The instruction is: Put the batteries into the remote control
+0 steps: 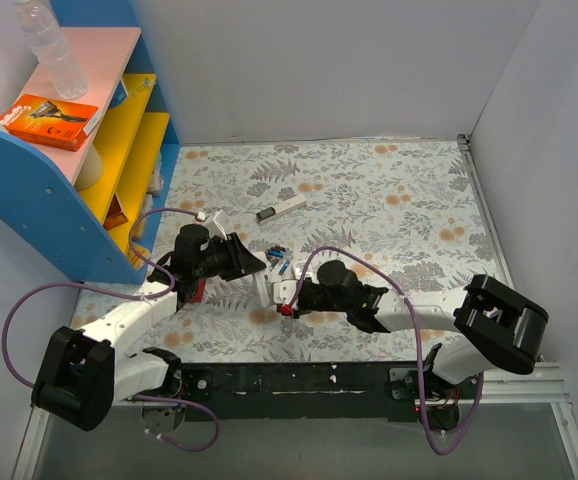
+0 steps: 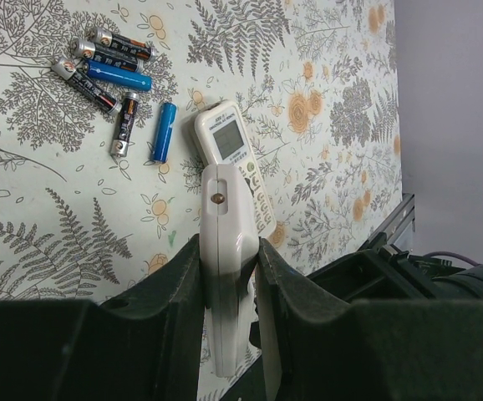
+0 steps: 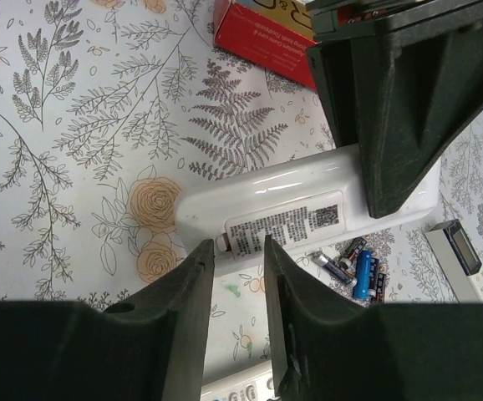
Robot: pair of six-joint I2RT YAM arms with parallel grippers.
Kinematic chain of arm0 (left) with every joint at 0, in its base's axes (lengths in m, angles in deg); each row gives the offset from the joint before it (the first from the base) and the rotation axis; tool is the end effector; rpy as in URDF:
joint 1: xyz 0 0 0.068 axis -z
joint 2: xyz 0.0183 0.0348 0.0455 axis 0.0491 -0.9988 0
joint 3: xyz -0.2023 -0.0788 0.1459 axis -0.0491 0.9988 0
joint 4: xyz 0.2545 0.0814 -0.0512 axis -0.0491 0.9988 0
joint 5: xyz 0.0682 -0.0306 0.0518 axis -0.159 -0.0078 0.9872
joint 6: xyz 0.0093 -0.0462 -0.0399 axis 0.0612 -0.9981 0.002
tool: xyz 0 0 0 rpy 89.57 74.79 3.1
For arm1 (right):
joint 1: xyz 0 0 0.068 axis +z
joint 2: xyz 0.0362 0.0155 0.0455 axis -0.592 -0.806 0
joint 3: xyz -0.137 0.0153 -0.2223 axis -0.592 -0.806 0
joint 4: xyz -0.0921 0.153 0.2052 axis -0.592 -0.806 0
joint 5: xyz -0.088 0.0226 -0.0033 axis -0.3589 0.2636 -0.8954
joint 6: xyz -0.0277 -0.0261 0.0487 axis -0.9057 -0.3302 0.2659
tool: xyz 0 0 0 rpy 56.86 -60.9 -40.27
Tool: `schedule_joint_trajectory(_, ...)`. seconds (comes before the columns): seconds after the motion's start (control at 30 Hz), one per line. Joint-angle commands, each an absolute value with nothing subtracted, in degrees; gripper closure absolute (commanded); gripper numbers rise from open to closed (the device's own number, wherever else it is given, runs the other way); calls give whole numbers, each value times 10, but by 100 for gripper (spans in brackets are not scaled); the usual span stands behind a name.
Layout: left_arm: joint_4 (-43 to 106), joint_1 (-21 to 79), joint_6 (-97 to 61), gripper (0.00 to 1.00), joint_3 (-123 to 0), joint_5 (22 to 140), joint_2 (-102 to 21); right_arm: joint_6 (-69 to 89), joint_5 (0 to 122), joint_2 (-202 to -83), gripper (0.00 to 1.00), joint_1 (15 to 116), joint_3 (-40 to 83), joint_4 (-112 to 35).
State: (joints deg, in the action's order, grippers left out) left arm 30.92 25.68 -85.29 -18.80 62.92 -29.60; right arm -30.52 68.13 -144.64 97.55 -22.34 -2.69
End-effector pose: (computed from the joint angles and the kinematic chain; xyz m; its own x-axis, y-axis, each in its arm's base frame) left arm 0.2266 -0.1180 0.1811 -0.7735 -0.6290 0.0776 -0.3578 0.3324 -0.8726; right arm 0.1386 0.2776 0.1680 0.4256 -0.3413 -0.8381 -0.8770 0.0726 -0.4750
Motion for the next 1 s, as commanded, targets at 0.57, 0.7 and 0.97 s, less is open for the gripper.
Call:
schedule_joint_trajectory(0.57,243,257,-936,100,-173,585,-275,-300,690,-1461,54,977,-207,-47)
schedule_joint_trajectory(0.7,219,257,-953,100,-169,558,-282,-303,681,-1469,54,977,-212,-39)
schedule_joint_trajectory(0.97,198,266,-978,100,-169,512,-292,-314,579,-1495,66,986,-250,97)
